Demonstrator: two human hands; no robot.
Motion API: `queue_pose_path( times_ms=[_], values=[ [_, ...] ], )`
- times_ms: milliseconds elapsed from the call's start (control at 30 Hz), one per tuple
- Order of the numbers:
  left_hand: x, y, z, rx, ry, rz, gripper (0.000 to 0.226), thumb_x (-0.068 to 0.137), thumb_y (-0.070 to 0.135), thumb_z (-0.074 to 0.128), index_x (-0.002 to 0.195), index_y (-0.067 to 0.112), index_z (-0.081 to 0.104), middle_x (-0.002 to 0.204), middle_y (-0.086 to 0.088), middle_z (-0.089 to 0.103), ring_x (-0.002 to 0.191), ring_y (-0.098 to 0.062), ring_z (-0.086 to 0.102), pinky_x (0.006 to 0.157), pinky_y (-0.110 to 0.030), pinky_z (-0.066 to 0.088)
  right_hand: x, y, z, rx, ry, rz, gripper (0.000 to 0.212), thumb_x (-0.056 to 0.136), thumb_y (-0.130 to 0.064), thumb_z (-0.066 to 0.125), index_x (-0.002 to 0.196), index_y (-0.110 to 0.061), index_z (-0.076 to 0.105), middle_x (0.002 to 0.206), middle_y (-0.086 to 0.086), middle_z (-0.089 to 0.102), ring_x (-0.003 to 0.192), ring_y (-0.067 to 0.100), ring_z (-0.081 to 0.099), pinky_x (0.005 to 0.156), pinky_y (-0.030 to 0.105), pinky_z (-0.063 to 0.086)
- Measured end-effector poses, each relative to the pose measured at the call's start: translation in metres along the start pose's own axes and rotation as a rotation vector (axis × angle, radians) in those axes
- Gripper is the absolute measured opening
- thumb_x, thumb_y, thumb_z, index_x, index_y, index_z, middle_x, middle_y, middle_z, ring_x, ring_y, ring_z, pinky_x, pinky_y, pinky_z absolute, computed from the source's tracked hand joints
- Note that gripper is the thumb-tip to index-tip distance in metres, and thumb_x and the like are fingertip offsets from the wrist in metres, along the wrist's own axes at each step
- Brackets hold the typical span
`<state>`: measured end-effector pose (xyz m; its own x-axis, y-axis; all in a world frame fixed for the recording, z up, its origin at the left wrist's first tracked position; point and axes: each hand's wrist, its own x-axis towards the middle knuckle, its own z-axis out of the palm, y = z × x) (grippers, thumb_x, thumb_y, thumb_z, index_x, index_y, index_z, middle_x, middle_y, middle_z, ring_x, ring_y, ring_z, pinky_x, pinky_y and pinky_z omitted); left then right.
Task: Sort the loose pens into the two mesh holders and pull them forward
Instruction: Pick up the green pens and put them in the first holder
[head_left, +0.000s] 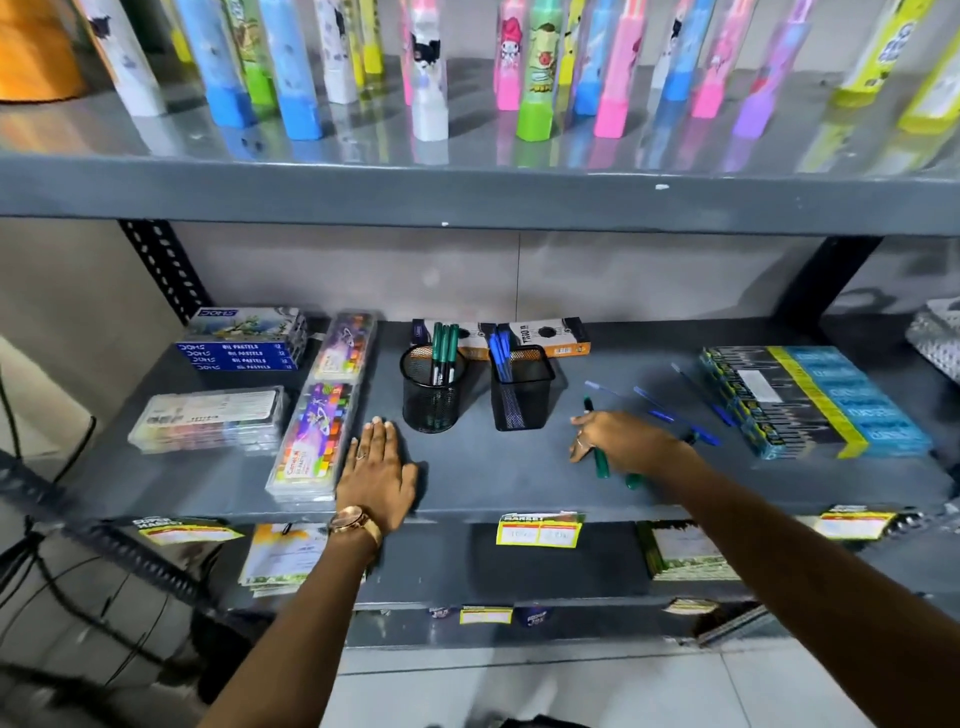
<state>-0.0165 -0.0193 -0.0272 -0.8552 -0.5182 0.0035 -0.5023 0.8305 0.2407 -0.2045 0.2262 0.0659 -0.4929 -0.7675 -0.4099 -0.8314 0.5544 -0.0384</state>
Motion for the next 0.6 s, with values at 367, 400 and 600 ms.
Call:
queue_pose_path(
  times_ms=[367, 400, 600],
  values=[
    [0.006, 0.004, 0.004, 0.062, 0.046, 0.018, 0.086, 0.073, 0.050, -0.005, 0.144, 0.003, 0.003, 0.156, -0.016, 0.005, 0.144, -0.026, 0.000, 0.117, -0.040, -0.005, -0.003, -0.009, 0.005, -0.161, 0.110, -0.040, 0.036, 0.098, -0.010, 0.041, 0.127, -0.022, 0.058, 0.137, 0.004, 0.057, 0.119, 0.026, 0.059, 0.098, 0.038, 0.049],
    [0.006, 0.004, 0.004, 0.070, 0.043, 0.020, 0.086, 0.073, 0.051, -0.007, 0.144, 0.003, 0.002, 0.156, -0.016, 0.004, 0.144, -0.026, -0.001, 0.116, -0.039, -0.006, -0.005, -0.010, 0.004, -0.112, 0.166, -0.034, 0.033, 0.098, -0.013, 0.042, 0.127, -0.021, 0.057, 0.136, 0.004, 0.057, 0.117, 0.025, 0.060, 0.096, 0.037, 0.050],
    [0.010, 0.001, 0.006, 0.062, 0.029, 0.032, 0.083, 0.077, 0.051, -0.010, 0.145, 0.004, 0.001, 0.156, -0.014, 0.003, 0.144, -0.023, -0.002, 0.116, -0.038, -0.007, -0.022, -0.026, -0.028, 0.556, 0.846, 0.064, 0.046, 0.091, -0.015, 0.061, 0.135, -0.024, 0.047, 0.107, 0.003, 0.069, 0.090, 0.015, 0.069, 0.086, 0.029, 0.057]
  ],
)
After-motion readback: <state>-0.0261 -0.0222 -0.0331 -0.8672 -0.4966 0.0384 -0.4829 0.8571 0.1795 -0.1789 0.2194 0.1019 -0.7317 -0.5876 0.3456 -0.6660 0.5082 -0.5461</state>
